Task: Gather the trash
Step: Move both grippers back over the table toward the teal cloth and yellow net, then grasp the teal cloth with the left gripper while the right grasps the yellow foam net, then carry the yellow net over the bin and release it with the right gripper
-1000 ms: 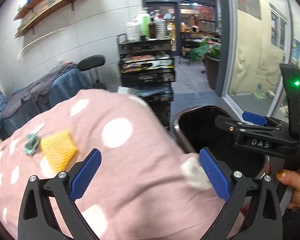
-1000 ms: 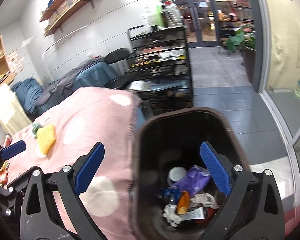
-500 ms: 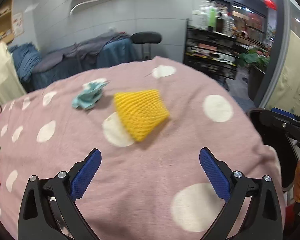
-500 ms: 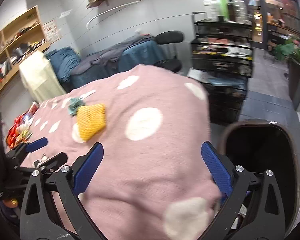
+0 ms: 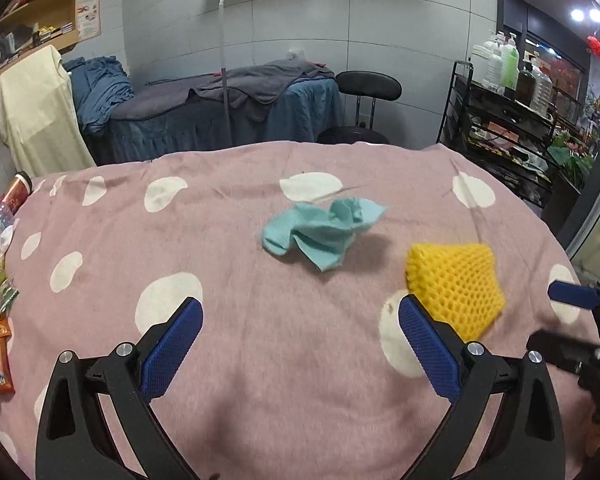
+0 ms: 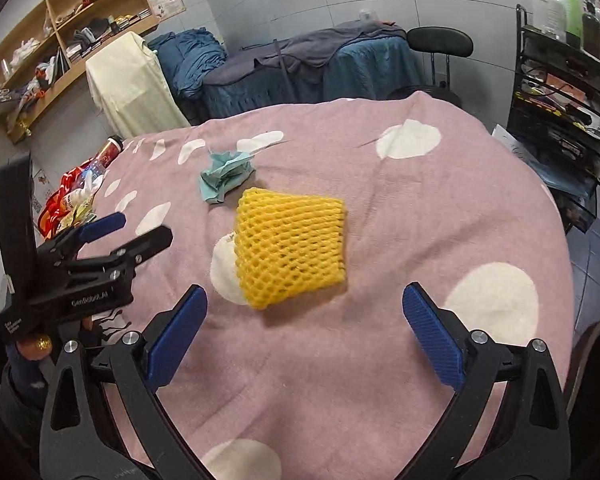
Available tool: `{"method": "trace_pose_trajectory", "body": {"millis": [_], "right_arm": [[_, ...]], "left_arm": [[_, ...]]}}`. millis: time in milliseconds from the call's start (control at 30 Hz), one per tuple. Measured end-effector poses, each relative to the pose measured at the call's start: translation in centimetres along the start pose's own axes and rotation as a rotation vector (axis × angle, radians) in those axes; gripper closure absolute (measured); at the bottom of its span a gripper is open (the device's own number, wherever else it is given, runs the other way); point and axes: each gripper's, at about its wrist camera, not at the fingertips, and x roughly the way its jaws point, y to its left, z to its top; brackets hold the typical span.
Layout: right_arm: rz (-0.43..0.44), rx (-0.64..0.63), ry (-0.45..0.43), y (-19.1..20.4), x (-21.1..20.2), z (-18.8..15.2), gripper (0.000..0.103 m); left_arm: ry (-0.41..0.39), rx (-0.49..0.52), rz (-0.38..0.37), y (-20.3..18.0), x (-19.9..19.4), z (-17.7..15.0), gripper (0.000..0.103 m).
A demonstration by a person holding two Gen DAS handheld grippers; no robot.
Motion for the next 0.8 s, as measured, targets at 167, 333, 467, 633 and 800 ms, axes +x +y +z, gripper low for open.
{"method": "trace_pose_trajectory", "body": {"millis": [167, 333, 467, 633, 800], "right_arm": [[-0.032, -0.037, 0.045, 2.0, 3.6, 1.3, 0.006], [-0.122, -0.071, 0.056, 2.0, 5.8, 1.0, 0.022], [-0.106, -0.064, 0.009, 1.5, 4.9, 0.9, 0.059], [-0.03, 0.012, -0.026, -0.2, 3.8, 1.0, 0.076], [0.001, 0.043, -0.077, -0.7, 1.5, 1.0, 0.077]], "left_arm": [[0.027, 0.03, -0.027, -0.3, 3.3, 2.5, 0.01], [0.057, 0.08, -0.03, -1.7, 5.8, 3.5, 0.043], [0.081, 0.062, -0.051, -1.6, 6.7, 2.7, 0.067], [0.038, 0.03, -0.044, -1.1, 4.1, 2.4, 0.078], [-0.005, 0.025, -0.039, -1.4, 0.7, 1.4, 0.078]]}}
